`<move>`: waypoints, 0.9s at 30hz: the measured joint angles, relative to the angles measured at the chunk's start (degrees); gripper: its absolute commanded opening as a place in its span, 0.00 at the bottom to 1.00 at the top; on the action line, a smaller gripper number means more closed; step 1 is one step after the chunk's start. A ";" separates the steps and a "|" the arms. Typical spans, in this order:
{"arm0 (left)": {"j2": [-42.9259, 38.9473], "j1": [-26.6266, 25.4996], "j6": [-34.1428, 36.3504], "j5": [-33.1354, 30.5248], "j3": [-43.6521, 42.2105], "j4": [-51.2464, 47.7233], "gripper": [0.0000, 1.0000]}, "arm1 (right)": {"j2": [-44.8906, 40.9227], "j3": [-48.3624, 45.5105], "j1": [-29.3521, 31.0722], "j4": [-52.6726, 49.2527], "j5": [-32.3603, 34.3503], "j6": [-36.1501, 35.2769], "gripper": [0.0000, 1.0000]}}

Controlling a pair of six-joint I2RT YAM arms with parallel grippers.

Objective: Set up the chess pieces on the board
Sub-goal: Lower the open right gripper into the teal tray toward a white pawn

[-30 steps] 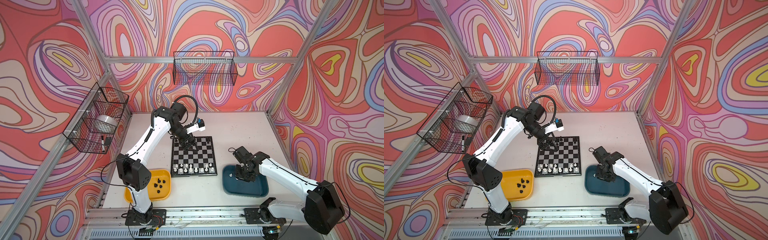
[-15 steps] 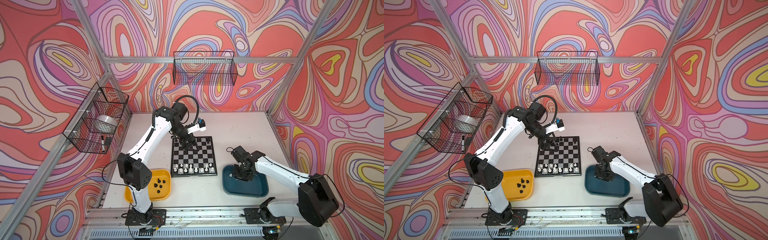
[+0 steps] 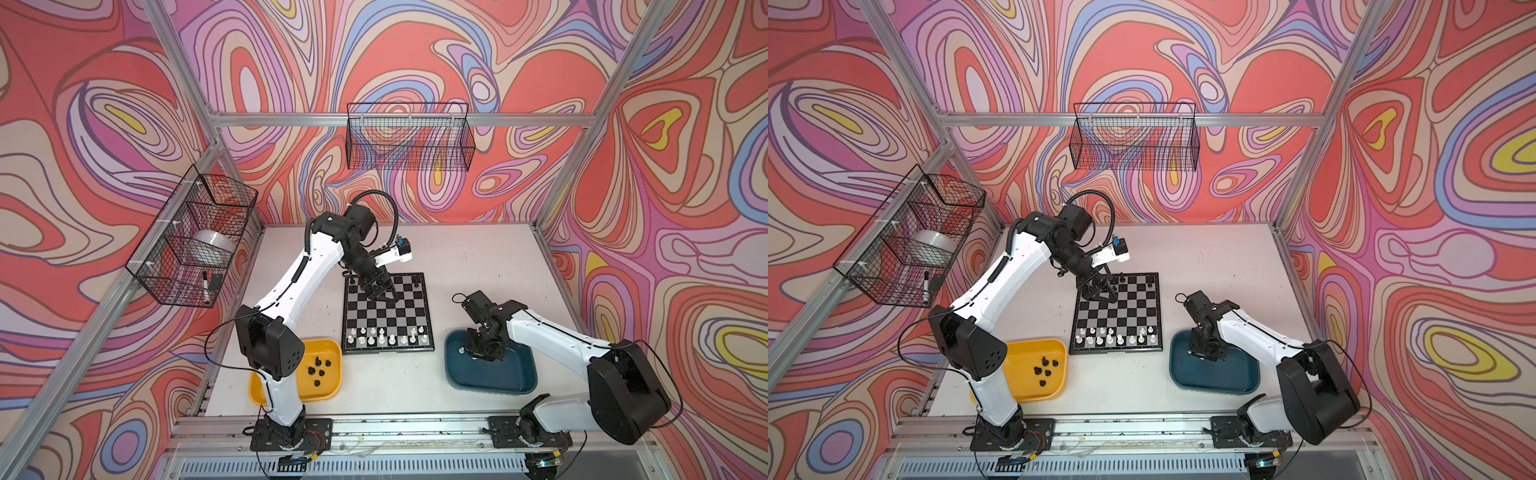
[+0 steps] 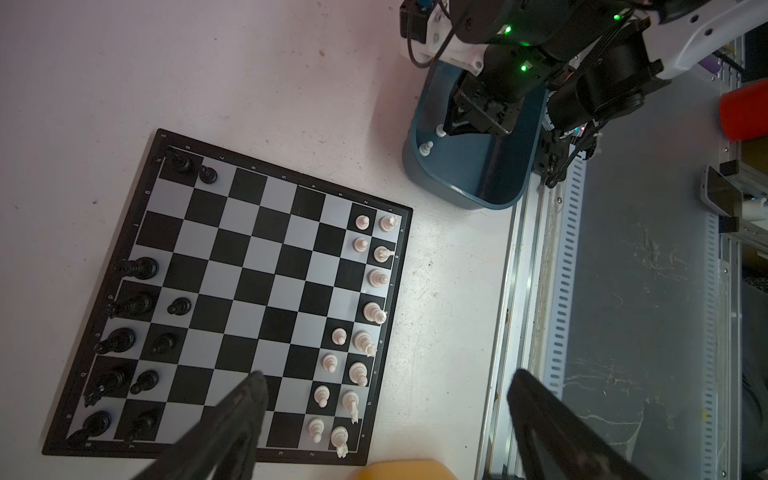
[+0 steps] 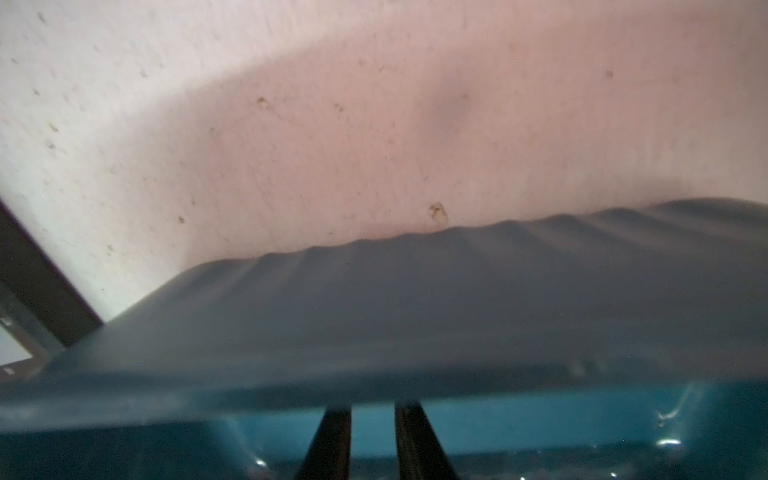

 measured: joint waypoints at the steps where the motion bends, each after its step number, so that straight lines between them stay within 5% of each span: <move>1: 0.00 0.00 0.00 -0.04 0.00 0.00 0.92 | 0.00 -0.02 -0.07 0.15 0.00 -0.07 0.19; 27: 0.37 -0.04 0.07 0.63 0.33 -0.26 0.92 | 2.80 -0.59 -0.44 1.66 -1.33 -1.88 0.15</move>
